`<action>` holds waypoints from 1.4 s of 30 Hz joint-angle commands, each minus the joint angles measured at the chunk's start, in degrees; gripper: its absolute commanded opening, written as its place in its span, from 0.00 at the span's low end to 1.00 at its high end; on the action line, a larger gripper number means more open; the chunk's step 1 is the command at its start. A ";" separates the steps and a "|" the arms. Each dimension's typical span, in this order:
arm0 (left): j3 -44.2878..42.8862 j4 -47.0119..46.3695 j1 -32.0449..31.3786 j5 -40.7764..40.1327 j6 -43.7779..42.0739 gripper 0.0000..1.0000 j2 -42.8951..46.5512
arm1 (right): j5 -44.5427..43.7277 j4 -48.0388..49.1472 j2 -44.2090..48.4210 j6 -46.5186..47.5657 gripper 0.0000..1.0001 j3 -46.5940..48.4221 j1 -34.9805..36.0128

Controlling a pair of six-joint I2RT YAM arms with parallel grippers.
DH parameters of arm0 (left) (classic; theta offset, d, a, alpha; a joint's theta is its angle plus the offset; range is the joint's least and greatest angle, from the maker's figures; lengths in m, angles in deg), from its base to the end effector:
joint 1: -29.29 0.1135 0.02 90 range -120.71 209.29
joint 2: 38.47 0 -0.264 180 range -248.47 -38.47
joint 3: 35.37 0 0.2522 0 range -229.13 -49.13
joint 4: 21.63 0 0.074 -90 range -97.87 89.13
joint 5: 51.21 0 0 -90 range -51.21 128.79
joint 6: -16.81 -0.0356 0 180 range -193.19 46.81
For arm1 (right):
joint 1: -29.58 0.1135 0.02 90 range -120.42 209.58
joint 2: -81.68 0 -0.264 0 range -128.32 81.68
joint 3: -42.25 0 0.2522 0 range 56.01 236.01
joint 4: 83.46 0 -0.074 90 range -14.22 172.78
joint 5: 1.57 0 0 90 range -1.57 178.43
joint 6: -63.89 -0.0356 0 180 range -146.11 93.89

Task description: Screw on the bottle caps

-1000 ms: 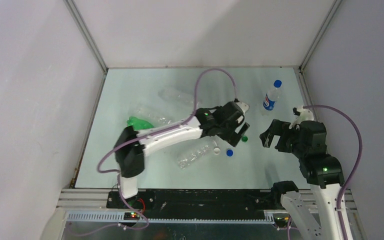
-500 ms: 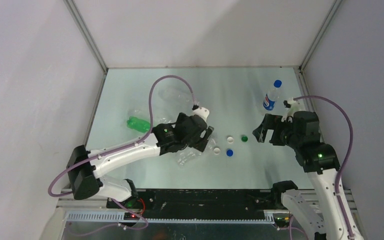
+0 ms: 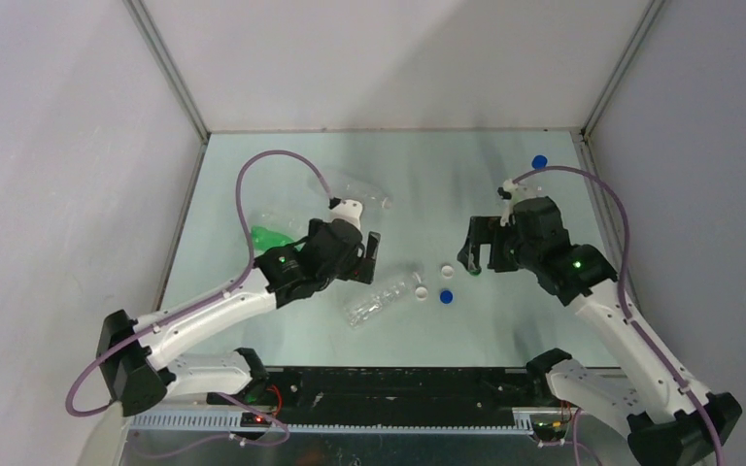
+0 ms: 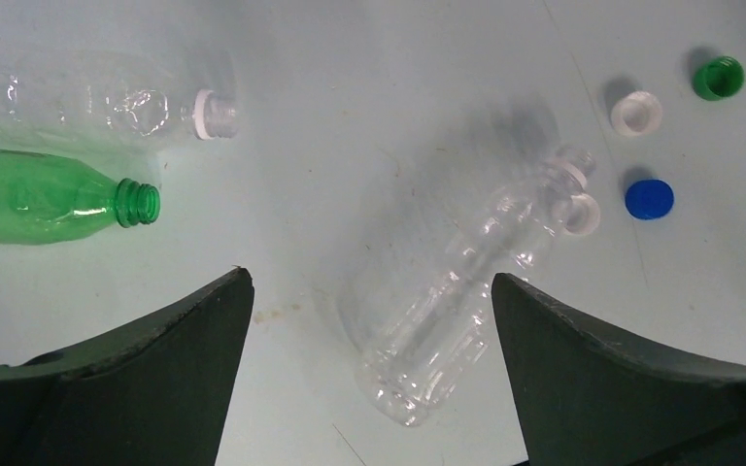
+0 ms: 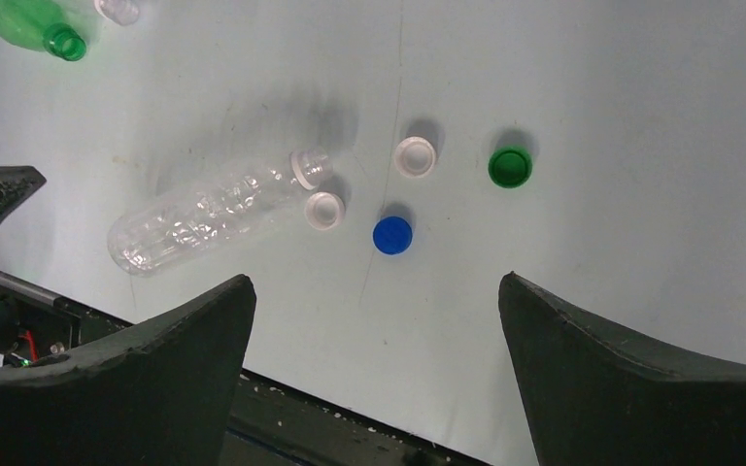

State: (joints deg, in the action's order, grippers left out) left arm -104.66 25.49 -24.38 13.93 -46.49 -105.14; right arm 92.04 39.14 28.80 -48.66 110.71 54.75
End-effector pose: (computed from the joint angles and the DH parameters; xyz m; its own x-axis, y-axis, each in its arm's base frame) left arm 0.1561 -0.1871 0.2929 -0.6196 0.1544 -0.7696 0.3077 0.9497 -0.0572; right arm 0.1667 0.0808 0.3187 -0.7364 0.0768 -0.6722 -0.1998 0.9245 0.3246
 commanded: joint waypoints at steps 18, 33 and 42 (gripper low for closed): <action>3.10 -17.46 7.12 28.50 -11.55 1.00 -8.60 | -4.80 1.68 -12.44 -0.32 0.97 0.28 7.40; -3.98 -10.18 5.17 26.38 -13.31 1.00 -24.29 | -4.32 -0.23 -15.78 1.07 0.95 -0.84 10.38; -5.07 -8.23 1.07 21.24 -14.41 0.97 -28.12 | -3.49 1.05 -17.54 1.05 0.94 -2.14 10.71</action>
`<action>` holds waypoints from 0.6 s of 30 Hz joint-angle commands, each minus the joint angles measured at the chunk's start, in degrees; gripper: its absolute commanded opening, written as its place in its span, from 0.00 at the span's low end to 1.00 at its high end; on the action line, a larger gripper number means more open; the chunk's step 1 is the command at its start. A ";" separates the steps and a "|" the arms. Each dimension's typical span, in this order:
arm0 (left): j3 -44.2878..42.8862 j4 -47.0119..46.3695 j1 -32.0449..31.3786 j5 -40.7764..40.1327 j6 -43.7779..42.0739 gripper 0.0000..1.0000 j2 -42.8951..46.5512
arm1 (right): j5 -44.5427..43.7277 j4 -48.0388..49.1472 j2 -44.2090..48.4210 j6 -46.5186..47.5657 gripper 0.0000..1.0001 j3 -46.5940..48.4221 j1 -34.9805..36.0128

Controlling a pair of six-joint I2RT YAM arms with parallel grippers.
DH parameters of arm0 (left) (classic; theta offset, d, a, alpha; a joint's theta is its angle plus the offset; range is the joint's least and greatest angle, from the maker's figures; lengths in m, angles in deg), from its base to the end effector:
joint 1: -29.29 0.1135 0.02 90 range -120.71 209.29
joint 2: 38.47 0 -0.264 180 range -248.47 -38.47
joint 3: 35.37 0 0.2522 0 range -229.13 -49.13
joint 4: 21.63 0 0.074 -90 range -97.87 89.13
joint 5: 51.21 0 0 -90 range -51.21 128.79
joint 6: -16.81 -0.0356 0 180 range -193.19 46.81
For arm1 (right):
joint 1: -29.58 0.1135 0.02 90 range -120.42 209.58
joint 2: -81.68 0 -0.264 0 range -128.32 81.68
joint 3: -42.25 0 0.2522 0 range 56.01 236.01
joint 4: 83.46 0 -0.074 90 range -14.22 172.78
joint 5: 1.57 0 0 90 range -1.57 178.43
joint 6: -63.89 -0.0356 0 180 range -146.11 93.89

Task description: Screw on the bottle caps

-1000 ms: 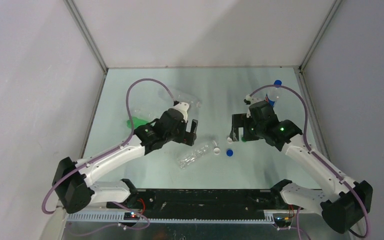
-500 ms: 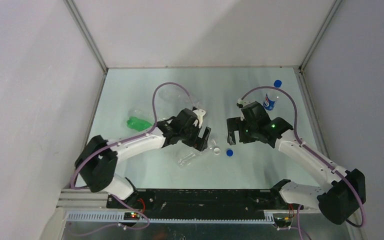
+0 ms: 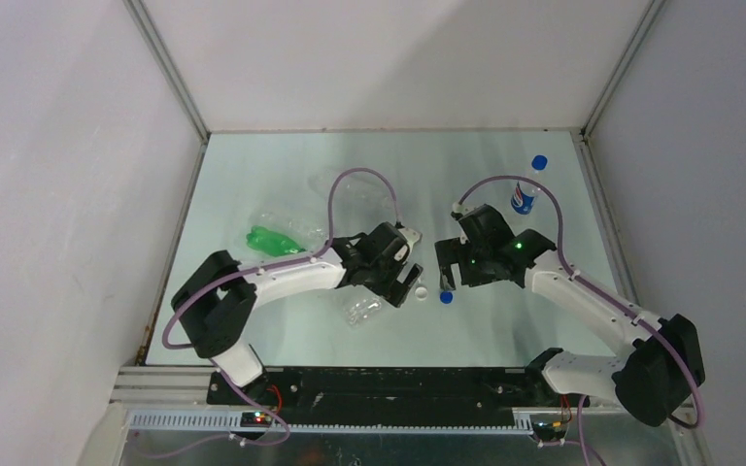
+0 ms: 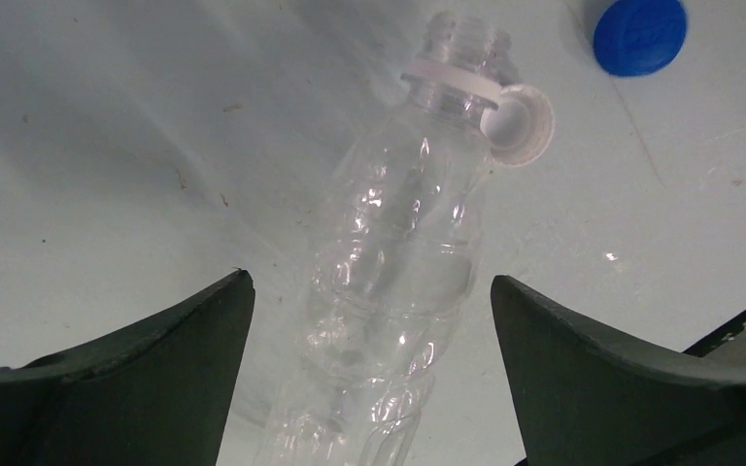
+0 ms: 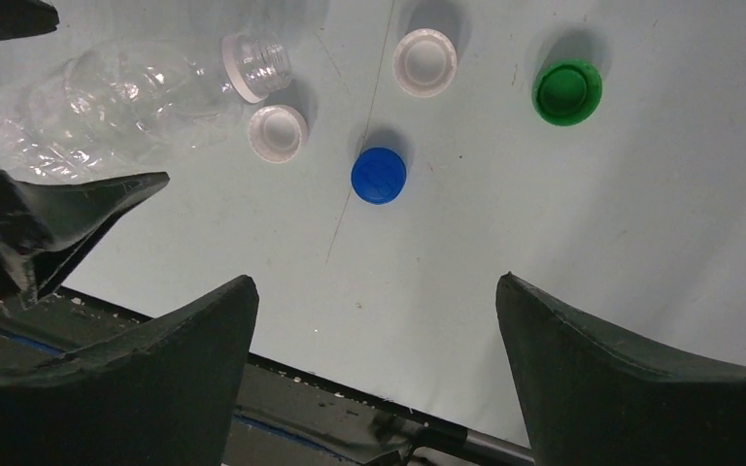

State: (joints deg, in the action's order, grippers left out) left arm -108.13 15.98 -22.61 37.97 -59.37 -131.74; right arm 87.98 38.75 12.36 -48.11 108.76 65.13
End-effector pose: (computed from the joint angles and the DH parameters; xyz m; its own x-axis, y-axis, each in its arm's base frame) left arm 0.2035 -0.2587 0.1956 -0.6956 0.5001 -0.5158 0.6344 0.7645 -0.1144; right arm 0.1893 0.1349 0.2526 -0.8738 -0.1640 -0.4577 -0.2706 0.9462 0.1776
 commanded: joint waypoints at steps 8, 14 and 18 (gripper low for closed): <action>-0.35 1.01 -2.31 -4.91 -0.83 0.90 -3.48 | 2.51 3.58 -3.53 0.38 0.91 -1.14 0.59; 1.81 -1.46 -2.29 -5.97 0.92 0.82 -2.60 | 2.91 5.10 -6.52 -0.29 0.85 -1.25 1.02; 5.44 -4.21 -2.24 -7.85 1.85 0.72 0.51 | 1.92 5.59 -8.70 -1.50 0.81 -1.25 1.26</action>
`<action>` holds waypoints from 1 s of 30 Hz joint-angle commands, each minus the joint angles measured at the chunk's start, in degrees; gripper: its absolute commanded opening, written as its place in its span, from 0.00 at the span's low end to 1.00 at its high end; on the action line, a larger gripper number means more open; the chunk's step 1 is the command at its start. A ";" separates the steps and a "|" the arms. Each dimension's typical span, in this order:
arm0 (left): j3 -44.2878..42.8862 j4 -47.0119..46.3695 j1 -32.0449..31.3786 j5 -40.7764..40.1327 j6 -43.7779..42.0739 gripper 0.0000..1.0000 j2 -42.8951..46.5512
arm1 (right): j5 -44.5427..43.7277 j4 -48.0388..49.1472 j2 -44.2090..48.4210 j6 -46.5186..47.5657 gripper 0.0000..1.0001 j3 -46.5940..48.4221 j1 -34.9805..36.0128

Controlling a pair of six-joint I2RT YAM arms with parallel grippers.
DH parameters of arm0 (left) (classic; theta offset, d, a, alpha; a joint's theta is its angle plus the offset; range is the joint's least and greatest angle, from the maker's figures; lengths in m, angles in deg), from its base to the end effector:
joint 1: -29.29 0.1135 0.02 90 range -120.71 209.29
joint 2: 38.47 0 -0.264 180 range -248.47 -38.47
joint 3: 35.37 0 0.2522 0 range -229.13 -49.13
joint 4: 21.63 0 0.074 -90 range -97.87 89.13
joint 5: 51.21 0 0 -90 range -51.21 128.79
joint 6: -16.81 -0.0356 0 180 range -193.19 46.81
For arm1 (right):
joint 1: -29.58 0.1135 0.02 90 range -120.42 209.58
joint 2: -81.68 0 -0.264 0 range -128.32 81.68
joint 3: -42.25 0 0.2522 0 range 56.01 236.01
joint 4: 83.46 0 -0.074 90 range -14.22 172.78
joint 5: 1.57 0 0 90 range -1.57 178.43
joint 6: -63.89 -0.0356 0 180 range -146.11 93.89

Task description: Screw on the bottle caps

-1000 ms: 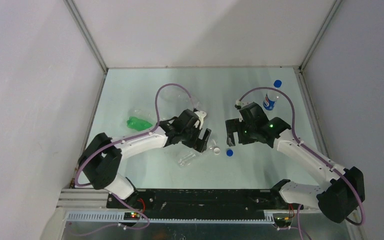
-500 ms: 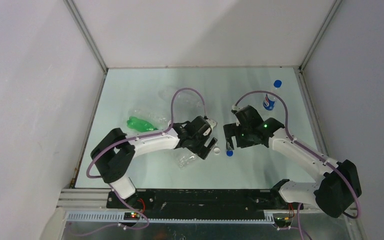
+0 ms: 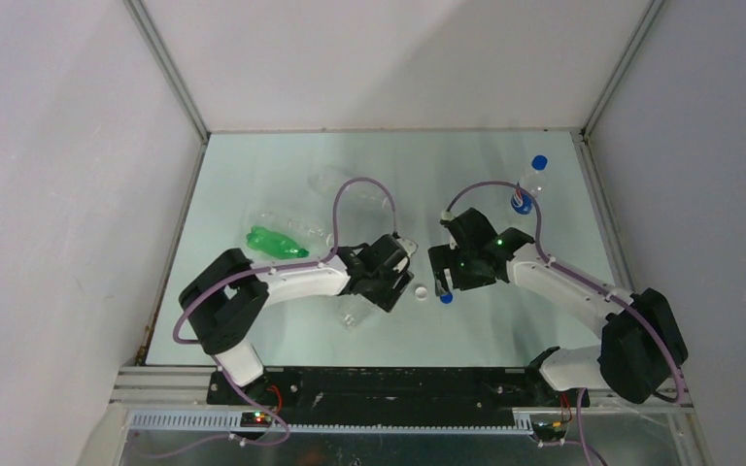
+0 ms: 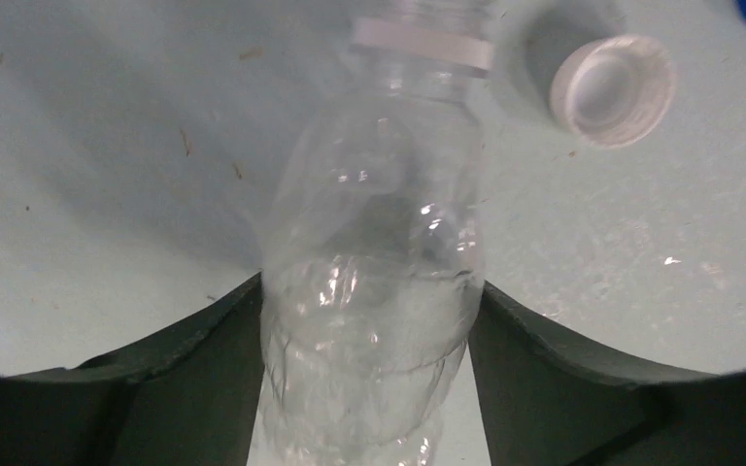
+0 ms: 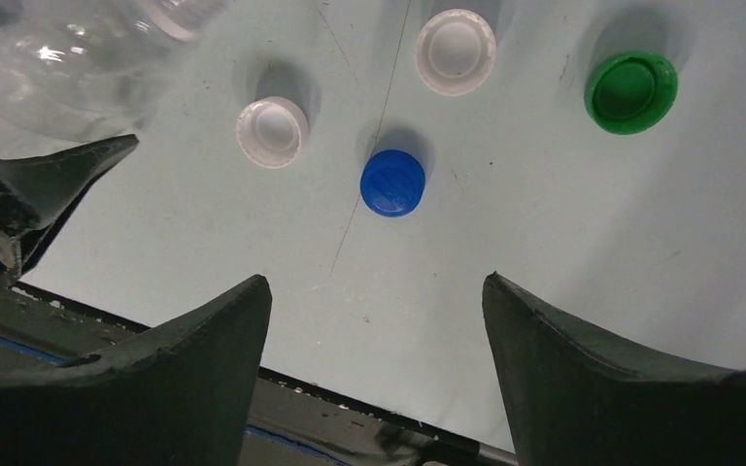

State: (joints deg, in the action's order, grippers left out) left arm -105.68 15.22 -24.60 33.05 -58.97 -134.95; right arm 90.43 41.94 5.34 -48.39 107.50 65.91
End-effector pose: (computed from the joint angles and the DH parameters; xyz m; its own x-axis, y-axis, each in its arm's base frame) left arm 0.1949 -0.2611 0.1671 -0.7000 0.5449 -0.4617 0.6243 0.7808 -0.0250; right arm 0.2009 0.1493 0.2217 -0.9082 -0.1976 -0.3689 -0.2802 0.9418 0.1855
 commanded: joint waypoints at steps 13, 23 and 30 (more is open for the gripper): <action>14.05 -15.51 -0.16 -10.92 1.88 0.56 20.93 | -4.51 4.43 -10.35 -5.43 0.60 0.02 0.88; 24.56 -25.70 -0.16 -16.56 -0.93 0.56 38.36 | -4.33 6.84 -14.05 -6.92 0.52 0.02 0.99; 30.79 -31.11 -0.16 -17.49 -5.00 0.54 51.38 | -4.68 7.54 -15.95 -7.82 0.47 0.02 1.53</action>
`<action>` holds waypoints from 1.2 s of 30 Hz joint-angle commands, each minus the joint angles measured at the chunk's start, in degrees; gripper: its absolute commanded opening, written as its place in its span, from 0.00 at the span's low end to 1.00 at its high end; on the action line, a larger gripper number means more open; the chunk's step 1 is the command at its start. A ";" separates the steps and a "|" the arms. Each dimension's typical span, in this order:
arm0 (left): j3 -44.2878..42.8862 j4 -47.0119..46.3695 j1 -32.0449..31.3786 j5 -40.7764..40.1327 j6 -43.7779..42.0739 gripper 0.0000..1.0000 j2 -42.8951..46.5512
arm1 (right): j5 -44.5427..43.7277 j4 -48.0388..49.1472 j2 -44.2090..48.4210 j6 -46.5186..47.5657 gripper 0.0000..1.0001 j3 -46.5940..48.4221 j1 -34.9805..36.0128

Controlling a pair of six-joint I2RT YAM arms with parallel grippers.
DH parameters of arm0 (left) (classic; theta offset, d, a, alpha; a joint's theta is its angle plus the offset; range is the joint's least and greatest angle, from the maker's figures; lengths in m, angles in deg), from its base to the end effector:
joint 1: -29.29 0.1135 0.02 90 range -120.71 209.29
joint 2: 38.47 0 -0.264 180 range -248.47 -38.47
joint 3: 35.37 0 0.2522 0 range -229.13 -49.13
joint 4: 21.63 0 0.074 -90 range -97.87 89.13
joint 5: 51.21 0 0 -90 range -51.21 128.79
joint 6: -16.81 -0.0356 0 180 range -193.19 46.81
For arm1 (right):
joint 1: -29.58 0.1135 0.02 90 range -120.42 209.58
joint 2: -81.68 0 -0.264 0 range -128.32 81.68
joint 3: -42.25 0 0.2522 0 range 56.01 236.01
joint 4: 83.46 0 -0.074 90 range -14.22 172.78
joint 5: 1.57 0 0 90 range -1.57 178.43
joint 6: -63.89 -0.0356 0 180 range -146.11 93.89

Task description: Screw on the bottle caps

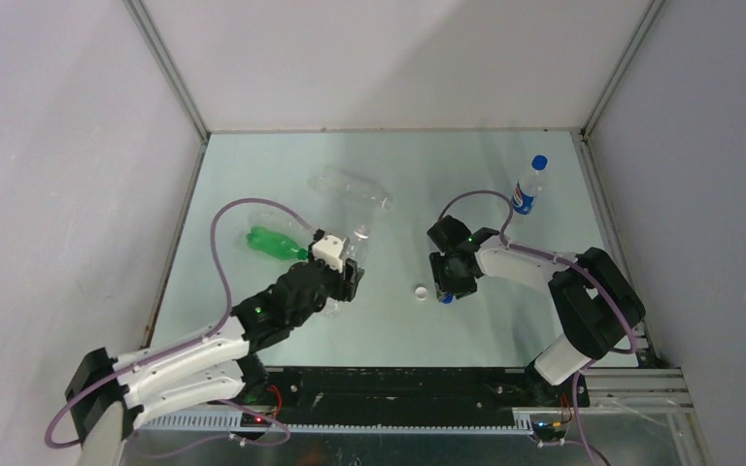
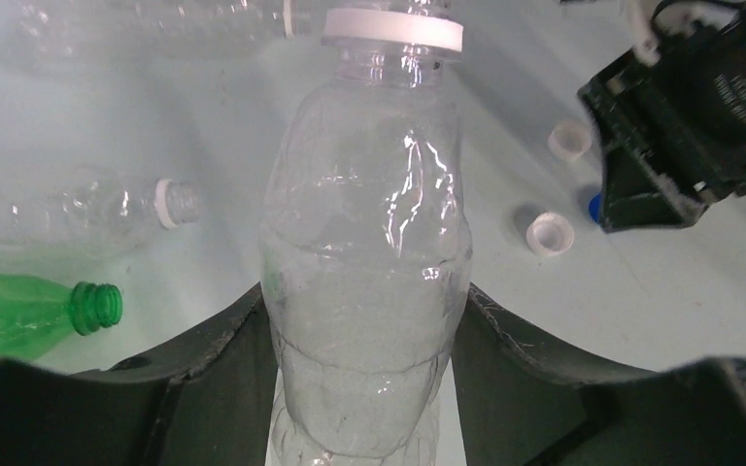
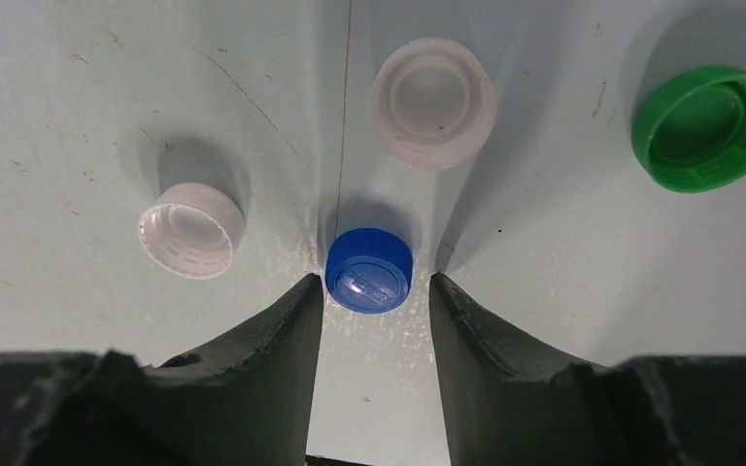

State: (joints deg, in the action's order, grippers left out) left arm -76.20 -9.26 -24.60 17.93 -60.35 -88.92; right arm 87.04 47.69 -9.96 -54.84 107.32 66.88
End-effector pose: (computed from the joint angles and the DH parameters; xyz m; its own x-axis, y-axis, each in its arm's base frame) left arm 0.1281 -0.1541 0.2348 -0.3397 0.1133 -0.9337 0.4973 0.8642 -0.0761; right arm 0.2238 0.1694 0.1585 -0.9640 -0.1302 -0.2320 -0.1569 0.9825 0.1004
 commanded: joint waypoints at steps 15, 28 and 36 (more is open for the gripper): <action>4.94 -13.10 -0.16 0.81 -14.49 0.55 13.37 | -1.97 1.30 1.29 -1.66 0.08 0.46 0.59; -2.49 -11.31 8.06 28.86 -25.10 0.53 8.81 | 8.97 -1.89 27.69 15.29 0.00 10.13 0.61; -11.61 0.00 8.51 39.03 -32.97 0.52 3.03 | 21.44 -0.19 36.96 32.90 0.00 12.97 0.56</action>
State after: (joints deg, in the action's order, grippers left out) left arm -82.27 -15.25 -16.62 48.33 -87.58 -83.33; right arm 100.70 46.44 24.16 -32.77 117.38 67.23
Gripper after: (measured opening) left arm 0.591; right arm 0.313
